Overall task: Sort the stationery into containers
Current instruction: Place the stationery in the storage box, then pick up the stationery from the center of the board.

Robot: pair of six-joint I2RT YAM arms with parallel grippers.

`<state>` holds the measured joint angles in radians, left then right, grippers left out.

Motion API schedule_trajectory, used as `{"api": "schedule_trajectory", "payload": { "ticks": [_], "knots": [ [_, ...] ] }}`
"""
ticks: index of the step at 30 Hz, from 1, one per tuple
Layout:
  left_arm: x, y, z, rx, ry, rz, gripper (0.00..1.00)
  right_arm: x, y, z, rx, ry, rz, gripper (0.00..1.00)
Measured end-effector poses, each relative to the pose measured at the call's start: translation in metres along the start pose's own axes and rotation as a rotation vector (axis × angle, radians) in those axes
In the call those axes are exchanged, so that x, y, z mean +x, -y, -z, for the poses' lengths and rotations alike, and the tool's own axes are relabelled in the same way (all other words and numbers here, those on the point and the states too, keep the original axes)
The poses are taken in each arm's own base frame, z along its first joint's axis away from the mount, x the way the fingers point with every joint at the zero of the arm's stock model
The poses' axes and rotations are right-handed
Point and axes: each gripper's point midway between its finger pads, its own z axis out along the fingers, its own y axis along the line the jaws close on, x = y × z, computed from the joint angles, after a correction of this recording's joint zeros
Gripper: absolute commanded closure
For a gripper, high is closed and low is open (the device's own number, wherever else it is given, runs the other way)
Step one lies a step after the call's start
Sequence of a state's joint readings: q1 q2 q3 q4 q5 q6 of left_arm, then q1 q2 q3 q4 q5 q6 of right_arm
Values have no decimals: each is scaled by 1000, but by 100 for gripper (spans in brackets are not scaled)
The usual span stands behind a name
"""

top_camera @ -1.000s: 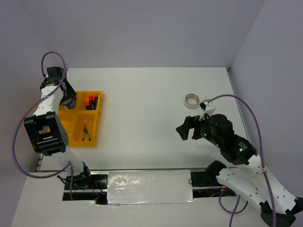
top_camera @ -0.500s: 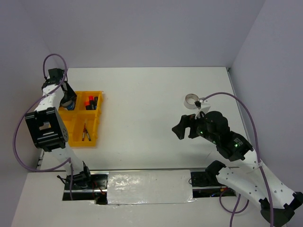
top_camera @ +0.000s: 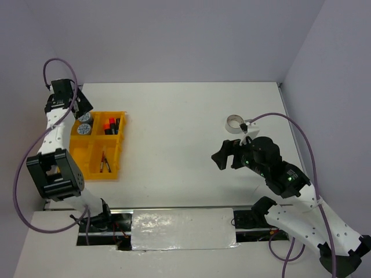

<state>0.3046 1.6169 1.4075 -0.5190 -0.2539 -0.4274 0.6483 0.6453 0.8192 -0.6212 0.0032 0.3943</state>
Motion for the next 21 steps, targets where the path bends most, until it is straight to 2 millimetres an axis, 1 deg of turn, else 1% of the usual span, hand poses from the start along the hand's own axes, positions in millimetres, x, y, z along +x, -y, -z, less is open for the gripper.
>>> {"api": "schedule_trajectory", "payload": {
  "ticks": [1,3,4,5,6,8,9,10,11,13,14,16,17,19,20,21],
  "knots": [
    [-4,8,12,30,31,-3,1,-3,5,0,27,15,-4,0],
    [-4,37,42,117,80,-34,1,-8,17,0,99,47,-16,0],
    [-3,59,61,177,103,-54,1,-11,26,0,151,63,-29,0],
    [1,87,83,260,129,-83,1,-13,36,-1,200,76,-41,0],
    [7,112,105,341,146,-115,1,-17,47,-3,253,84,-59,0],
    [27,158,150,500,166,-184,1,-22,77,-12,387,81,-106,0],
    [40,176,170,575,169,-216,1,-23,93,-17,447,72,-130,0],
    [55,189,189,644,169,-244,1,-21,113,-24,514,52,-165,1],
    [72,197,205,696,156,-270,1,-21,134,-28,575,41,-201,2],
    [101,202,224,763,115,-306,1,-14,176,-37,691,-6,-274,5],
    [111,201,229,774,93,-315,1,-11,195,-40,745,-37,-311,7],
    [128,196,231,765,35,-318,1,-12,224,-51,819,-76,-366,15],
    [134,192,231,754,12,-323,1,-16,234,-56,837,-81,-384,17],
    [142,182,231,729,-25,-327,1,-30,251,-77,851,-70,-417,22],
    [145,176,232,723,-30,-330,1,-35,257,-86,851,-62,-427,25],
    [147,170,233,723,-26,-329,1,-39,262,-95,847,-59,-438,25]
  ]
}}
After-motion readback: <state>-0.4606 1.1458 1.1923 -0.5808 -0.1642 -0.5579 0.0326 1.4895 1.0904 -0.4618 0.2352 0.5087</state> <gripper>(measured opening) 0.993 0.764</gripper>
